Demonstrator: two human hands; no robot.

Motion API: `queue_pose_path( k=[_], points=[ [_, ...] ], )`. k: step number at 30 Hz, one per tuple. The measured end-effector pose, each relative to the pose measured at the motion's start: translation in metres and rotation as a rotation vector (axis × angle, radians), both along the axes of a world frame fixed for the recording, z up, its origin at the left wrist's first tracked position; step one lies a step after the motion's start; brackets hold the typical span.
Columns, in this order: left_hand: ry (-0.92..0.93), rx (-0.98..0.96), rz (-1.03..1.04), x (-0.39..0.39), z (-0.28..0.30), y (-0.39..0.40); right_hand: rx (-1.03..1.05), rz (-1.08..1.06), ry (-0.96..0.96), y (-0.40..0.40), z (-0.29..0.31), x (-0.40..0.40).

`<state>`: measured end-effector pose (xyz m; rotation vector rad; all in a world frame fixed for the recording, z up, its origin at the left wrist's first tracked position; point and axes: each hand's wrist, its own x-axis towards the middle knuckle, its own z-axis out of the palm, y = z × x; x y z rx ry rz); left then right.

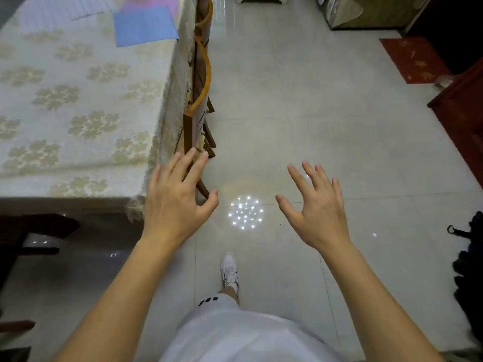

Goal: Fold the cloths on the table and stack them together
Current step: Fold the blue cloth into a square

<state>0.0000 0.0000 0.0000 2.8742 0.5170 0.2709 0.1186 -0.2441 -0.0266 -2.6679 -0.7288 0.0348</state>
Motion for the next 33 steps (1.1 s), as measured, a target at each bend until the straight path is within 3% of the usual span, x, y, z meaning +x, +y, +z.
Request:
queue_pose_path(
  k=[11,24,33],
  points=[
    [-0.052,-0.024,-0.022,0.11,0.007,0.087,0.01,-0.064,0.007,0.078,0.012,0.096],
    [-0.045,-0.05,-0.011,0.206,-0.002,0.116,0.023,-0.062,0.054,0.114,-0.005,0.188],
    [-0.006,-0.031,0.023,0.325,-0.007,0.123,0.008,0.0,0.09,0.124,-0.013,0.314]
  ],
)
